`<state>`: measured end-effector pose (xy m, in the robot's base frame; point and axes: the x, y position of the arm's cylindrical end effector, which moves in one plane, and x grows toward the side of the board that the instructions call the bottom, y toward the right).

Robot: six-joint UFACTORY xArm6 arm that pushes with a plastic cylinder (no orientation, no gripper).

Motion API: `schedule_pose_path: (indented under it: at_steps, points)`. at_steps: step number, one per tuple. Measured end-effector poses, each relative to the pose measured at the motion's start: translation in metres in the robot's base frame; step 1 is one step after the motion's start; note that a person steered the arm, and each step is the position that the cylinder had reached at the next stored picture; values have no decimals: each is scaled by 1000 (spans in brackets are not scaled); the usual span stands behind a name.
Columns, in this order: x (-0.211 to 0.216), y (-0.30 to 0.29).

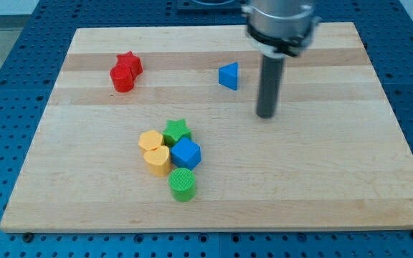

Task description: Separate the cube from group of blocks

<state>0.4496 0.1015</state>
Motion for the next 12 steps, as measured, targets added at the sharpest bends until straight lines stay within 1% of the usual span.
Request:
schedule_pose_path:
  at_steps: [1,2,3,5,6,7,8,9,10,11,12]
  points:
    - [62,19]
    - [127,14]
    - [154,-22]
    - [104,-121]
    - [103,-156]
    - [107,-175]
    - [92,-181]
    - [63,-164]
    - [56,-136]
    - [80,-136]
    - [87,-128]
